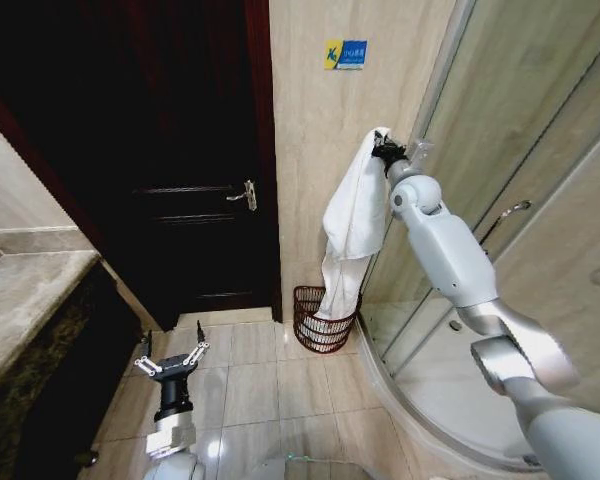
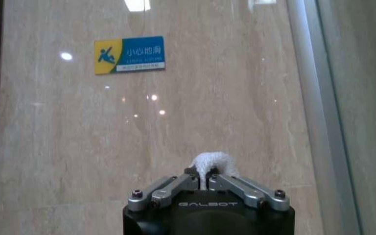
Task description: Discard the used towel into the hamper.
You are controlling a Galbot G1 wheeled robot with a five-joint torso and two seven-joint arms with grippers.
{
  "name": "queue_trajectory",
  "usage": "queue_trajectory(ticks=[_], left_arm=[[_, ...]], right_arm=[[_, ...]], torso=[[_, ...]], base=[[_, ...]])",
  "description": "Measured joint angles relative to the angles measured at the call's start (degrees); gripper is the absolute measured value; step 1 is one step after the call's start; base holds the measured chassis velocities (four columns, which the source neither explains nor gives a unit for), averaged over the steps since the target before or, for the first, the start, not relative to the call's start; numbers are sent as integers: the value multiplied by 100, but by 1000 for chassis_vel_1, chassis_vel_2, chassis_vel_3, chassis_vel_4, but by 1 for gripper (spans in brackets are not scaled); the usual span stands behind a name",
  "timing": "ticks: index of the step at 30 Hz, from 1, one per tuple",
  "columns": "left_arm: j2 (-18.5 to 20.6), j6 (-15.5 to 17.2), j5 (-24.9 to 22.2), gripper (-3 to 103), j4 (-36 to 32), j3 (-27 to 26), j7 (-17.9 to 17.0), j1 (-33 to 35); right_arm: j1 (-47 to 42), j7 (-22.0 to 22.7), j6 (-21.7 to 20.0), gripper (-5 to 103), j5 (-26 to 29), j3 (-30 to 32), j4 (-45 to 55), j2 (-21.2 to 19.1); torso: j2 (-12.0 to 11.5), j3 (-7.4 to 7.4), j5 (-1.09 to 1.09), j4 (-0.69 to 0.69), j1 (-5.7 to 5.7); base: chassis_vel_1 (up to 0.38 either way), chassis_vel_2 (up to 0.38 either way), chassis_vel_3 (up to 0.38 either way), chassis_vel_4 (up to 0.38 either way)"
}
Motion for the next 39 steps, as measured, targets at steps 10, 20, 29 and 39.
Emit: queue_trajectory(ticks=[10,20,29,39], left_arm=[[0,-103,-2,100,1,-6,4,103],[0,-317,1,100,-39,-41,-23,422],[6,-380,4,100,-27,-48,-13,462],[32,-324,56,100,-68,-14,43,423]], right_arm=[[98,-162,46,4,7,-71,-289,136],[227,-157,-1,4,27,-216,-548,145],[193,-190,1,4,-75,-218,-791,211],[40,-217,5,4,-138,-202,-808,229]], torso=[[-362,-201,0,0,-163],[-693,-381,1,0,-315],[-971,-530,-1,0,-444],[-1260,-689,1,0,-571]], base=[[0,0,0,0],[0,0,0,0],[0,0,0,0],[0,0,0,0]])
